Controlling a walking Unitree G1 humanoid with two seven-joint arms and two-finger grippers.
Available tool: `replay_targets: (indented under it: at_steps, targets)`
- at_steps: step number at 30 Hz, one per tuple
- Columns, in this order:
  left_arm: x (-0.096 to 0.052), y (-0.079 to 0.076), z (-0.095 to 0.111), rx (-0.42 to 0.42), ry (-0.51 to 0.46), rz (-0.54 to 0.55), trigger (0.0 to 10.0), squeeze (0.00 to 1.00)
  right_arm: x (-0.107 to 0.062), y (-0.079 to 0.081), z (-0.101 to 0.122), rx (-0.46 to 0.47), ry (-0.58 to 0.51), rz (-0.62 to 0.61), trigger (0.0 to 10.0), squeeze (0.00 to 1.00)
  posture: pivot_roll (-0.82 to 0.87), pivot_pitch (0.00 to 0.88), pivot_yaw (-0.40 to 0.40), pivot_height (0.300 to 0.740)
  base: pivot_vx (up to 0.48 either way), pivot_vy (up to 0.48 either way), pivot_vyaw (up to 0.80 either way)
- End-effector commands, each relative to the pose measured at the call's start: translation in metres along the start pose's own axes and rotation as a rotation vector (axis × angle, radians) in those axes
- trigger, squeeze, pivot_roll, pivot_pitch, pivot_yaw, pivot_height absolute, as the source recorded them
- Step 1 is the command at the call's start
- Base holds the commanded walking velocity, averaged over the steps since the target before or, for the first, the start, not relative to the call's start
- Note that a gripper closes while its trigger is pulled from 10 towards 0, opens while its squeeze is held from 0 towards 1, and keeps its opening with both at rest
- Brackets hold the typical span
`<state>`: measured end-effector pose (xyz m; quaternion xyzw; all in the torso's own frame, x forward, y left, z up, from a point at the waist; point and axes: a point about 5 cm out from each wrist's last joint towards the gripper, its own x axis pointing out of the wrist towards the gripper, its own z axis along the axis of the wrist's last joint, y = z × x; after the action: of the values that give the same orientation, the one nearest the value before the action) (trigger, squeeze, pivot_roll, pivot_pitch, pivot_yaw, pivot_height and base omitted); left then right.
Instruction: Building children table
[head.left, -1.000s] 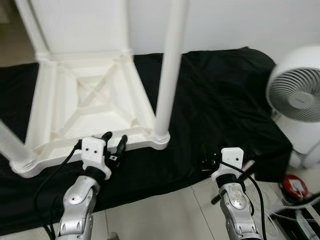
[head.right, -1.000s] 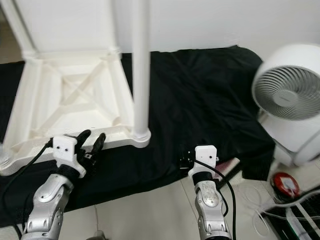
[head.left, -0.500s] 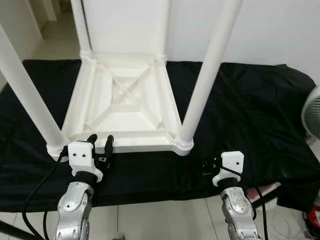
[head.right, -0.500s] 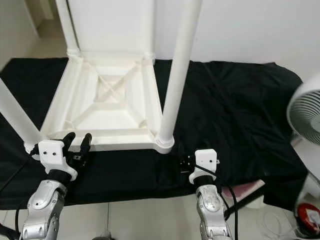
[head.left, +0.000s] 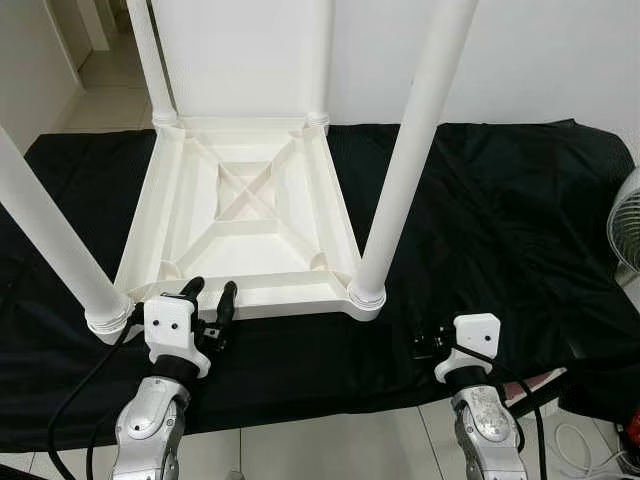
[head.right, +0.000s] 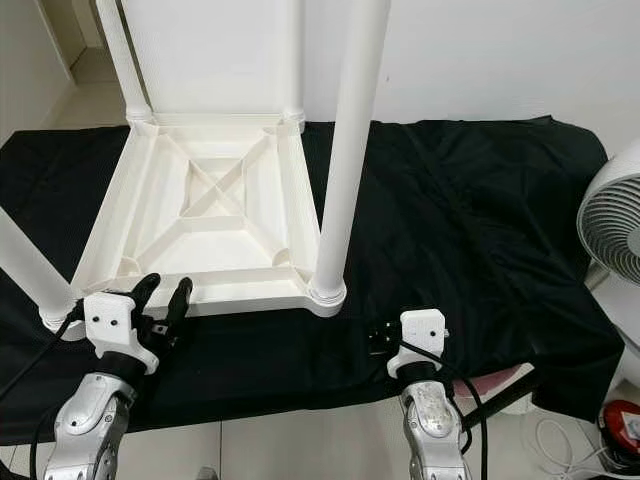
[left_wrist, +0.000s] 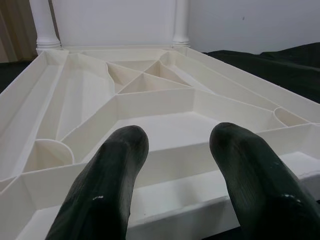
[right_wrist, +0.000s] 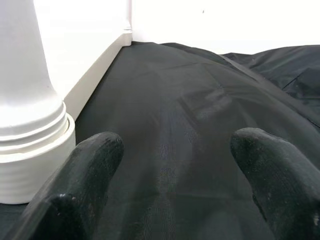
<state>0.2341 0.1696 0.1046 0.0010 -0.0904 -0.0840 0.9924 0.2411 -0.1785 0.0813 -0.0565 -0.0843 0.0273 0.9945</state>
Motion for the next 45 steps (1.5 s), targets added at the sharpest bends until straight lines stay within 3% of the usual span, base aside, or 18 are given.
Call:
replay_targets:
  at_steps: [1,23,34,45]
  targets:
    - [-0.0022,-0.0023,0.0008,-0.003,-0.006,-0.015,10.0,0.0,-0.002,-0.002,0.0016,0.0,-0.013,-0.001,10.0,0.0,0.0,0.0,-0.046,0.74,0.0,0.0,0.0]
    - [-0.0058,-0.0068,0.0005,-0.022,0.001,-0.02,10.0,0.0,-0.0029,0.0006,0.0013,0.008,-0.009,0.022,10.0,0.0,0.01,0.006,-0.047,0.74,0.0,-0.29,0.0]
    - [-0.0045,-0.006,-0.0023,-0.03,0.02,-0.001,10.0,0.0,-0.0011,0.0014,0.0015,-0.019,-0.008,0.044,10.0,0.0,0.01,0.0,-0.049,0.74,0.0,0.0,0.0]
    - [-0.0003,-0.0071,-0.0033,-0.032,0.026,-0.005,10.0,0.0,0.0032,0.0015,0.0014,-0.032,-0.009,0.063,10.0,0.0,0.01,0.0,-0.052,0.74,0.0,0.0,0.8]
